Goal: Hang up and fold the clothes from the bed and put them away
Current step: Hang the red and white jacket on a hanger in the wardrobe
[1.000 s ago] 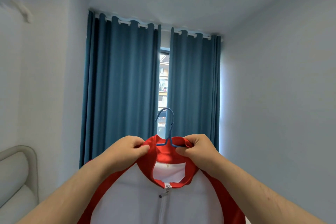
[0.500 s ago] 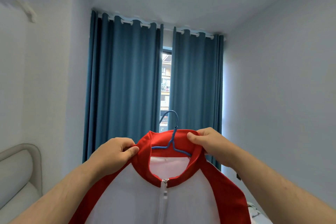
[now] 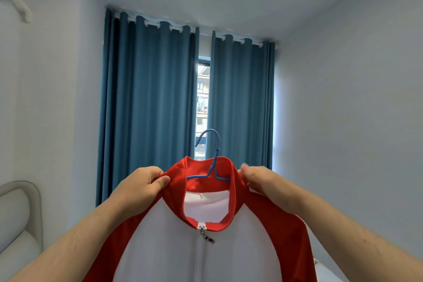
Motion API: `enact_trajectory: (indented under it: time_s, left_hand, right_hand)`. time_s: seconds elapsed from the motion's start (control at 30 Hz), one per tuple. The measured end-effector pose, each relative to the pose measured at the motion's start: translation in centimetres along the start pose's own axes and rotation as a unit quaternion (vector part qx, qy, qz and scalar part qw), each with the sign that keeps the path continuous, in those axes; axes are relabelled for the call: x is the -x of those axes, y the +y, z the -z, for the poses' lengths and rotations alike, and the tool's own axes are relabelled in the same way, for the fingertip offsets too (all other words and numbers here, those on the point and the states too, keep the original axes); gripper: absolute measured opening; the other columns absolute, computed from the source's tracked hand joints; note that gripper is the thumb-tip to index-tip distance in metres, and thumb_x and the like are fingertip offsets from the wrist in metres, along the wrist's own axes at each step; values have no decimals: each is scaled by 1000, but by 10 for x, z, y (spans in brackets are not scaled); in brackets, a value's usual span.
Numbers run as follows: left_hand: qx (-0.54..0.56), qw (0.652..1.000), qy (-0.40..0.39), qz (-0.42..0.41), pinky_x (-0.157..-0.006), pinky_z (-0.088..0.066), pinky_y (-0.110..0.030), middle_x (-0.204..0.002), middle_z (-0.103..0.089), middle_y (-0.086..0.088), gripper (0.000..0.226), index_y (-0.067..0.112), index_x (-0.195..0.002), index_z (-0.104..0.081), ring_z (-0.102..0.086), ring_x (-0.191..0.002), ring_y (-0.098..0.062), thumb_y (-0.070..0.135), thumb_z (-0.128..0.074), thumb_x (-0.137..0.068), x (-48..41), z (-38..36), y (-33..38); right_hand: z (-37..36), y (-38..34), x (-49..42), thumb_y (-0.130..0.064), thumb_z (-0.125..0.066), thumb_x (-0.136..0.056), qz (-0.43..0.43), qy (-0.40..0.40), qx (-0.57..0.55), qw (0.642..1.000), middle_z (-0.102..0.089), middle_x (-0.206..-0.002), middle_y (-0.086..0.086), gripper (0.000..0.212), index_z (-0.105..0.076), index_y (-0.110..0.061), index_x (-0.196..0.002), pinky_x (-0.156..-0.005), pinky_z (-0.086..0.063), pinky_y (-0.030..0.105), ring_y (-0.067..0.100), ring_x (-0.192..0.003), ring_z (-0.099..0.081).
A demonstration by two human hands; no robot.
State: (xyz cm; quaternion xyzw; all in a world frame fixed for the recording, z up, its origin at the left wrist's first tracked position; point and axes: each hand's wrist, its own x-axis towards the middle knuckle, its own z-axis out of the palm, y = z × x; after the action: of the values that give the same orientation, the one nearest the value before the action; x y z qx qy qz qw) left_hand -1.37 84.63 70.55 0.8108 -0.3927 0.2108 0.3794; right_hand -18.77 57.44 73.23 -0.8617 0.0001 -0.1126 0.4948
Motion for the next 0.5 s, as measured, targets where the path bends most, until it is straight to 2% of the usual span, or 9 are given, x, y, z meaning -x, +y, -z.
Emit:
enact_trajectory:
  time_s: [0.03,0.1,0.13,0.2,0.27,0.37,0.47,0.5]
  left_hand:
    - [7,1000,4,0,-62,-47,-40,-65,-64,1,31,19,-69,-61,-59,-63,-16,29,-60,-98,-1,0,-1]
    - [21,1000,7,-1,-62,-46,-37,-65,-63,1,32,18,-69,-60,-57,-61,-14,25,-57,-100,-3,-3,0]
    - [30,1000,2,0,-62,-46,-36,-66,-63,1,32,18,-70,-60,-56,-60,-12,23,-55,-101,-4,-4,2]
    - [49,999,-17,5,-64,-46,-37,-66,-63,2,31,15,-73,-61,-54,-60,-9,21,-53,-102,-6,-6,5]
    - [79,996,-40,3,-63,-44,-35,-61,-60,7,31,14,-72,-60,-51,-57,-5,29,-54,-98,-6,-3,10]
    - [95,992,-82,-17,-65,-49,-29,-72,-69,7,22,19,-78,-68,-62,-65,-7,40,-61,-78,-4,2,17]
    - [49,993,-84,-64,-73,-55,-35,-78,-72,6,7,22,-81,-73,-68,-74,-11,25,-70,-86,-6,-2,13]
    - [41,994,-73,-67,-74,-55,-38,-77,-72,6,12,21,-79,-73,-68,-74,-11,21,-68,-90,-7,-3,11]
  right_hand:
    - [2,6,3,-56,-55,-89,28,23,57,998,-73,-106,16,48,-73,-14,-105,-96,-55,51,32,-102,-71]
    - [3,16,4,-37,-62,-92,85,76,205,972,-74,-92,10,24,-74,-18,-95,-86,-57,50,20,-83,-71]
    - [3,20,4,-32,-62,-95,100,99,244,959,-73,-87,9,21,-74,-16,-89,-82,-57,48,20,-76,-68]
    - [3,23,2,-30,-61,-97,113,127,247,954,-69,-76,10,28,-70,-10,-80,-72,-53,43,16,-63,-57]
    - [4,25,0,-33,-60,-98,117,143,255,949,-59,-66,6,37,-63,-5,-74,-62,-45,37,10,-59,-48]
    - [7,27,-1,-33,-56,-101,118,146,262,946,-55,-65,-3,40,-58,-5,-72,-63,-43,36,9,-60,-47]
    - [9,27,4,-37,-53,-99,122,142,163,969,-60,-66,-2,42,-61,-6,-72,-66,-47,38,11,-62,-52]
    - [10,28,5,-40,-52,-97,117,141,119,976,-67,-71,0,40,-65,-8,-76,-70,-51,40,13,-66,-60]
